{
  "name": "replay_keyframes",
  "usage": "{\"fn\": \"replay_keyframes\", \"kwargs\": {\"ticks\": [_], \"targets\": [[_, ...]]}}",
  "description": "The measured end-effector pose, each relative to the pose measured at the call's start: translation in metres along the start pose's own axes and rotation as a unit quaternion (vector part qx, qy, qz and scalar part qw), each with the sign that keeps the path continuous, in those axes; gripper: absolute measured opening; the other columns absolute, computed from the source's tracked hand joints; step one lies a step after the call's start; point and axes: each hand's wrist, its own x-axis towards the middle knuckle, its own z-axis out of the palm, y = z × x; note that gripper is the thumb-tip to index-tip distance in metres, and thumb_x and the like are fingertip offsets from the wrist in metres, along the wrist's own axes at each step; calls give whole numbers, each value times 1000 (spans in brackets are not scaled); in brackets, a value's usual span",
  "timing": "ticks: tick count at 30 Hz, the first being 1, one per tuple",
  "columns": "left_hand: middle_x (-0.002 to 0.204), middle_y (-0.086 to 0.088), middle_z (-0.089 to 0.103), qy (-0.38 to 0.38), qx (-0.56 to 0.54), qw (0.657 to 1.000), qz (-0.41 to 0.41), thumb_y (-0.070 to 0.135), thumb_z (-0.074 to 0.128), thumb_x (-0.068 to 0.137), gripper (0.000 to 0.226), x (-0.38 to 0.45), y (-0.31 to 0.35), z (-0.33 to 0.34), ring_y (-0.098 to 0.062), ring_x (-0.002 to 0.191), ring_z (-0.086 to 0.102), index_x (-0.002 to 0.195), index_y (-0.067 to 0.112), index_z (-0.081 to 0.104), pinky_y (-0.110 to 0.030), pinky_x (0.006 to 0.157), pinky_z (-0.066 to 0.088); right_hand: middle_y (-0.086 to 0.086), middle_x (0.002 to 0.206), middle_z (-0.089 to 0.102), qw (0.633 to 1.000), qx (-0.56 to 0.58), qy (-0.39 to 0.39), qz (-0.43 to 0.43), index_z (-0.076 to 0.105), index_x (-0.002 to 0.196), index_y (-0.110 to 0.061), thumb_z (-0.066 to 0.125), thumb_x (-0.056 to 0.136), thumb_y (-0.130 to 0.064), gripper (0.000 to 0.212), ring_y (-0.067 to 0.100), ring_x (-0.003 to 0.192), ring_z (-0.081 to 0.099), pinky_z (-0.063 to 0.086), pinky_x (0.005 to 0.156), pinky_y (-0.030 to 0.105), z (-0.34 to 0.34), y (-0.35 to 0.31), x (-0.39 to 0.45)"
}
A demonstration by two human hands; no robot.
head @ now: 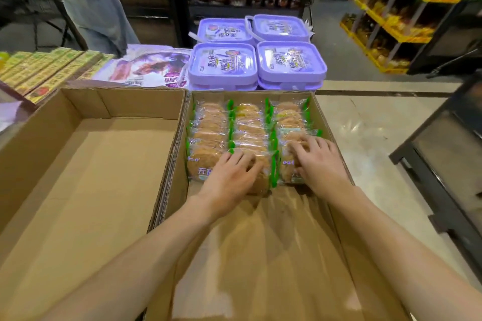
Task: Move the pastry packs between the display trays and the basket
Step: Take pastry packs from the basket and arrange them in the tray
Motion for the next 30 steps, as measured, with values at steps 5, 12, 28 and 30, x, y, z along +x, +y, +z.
{"fn": "replay_keyframes", "kwargs": {"ticks": [5, 12, 28, 30], "targets": [[153, -16, 44, 29, 26, 999, -36, 17, 74, 85, 74, -5, -2, 20, -34, 143, 39, 151, 8, 41, -49, 119, 28, 18, 157, 38, 1000, 13, -19, -4, 38, 153, -11, 88, 73, -36, 98, 35, 148, 33, 14, 123, 53, 12, -5, -10], [169, -11, -6, -51, 26, 997, -53, 9, 39, 102, 79, 1, 8, 24, -31, 156, -7, 158, 14, -15, -44, 121, -15, 14, 166, 22, 998, 42, -39, -6, 22, 160, -14, 77, 85, -37, 96, 31, 154, 15, -2, 123, 46, 15, -7, -8], [161, -6, 34, 36, -100, 994, -8, 39, 60, 93, 78, -54, 60, -49, -27, 146, 35, 159, 13, 26, -45, 118, 33, 9, 159, 31, 976, 176, 9, 130, 32, 155, -22, 48, 95, -63, 75, 28, 145, 30, 25, 119, 39, -91, -6, -183], [162, -3, 34, 25, -111, 993, 20, 41, 51, 99, 71, -68, 81, -65, -27, 146, 33, 159, 17, 23, -44, 118, 31, 5, 156, 34, 971, 165, 12, 173, 37, 152, -27, 44, 94, -66, 71, 25, 142, 33, 29, 117, 39, -101, -20, -227]]}}
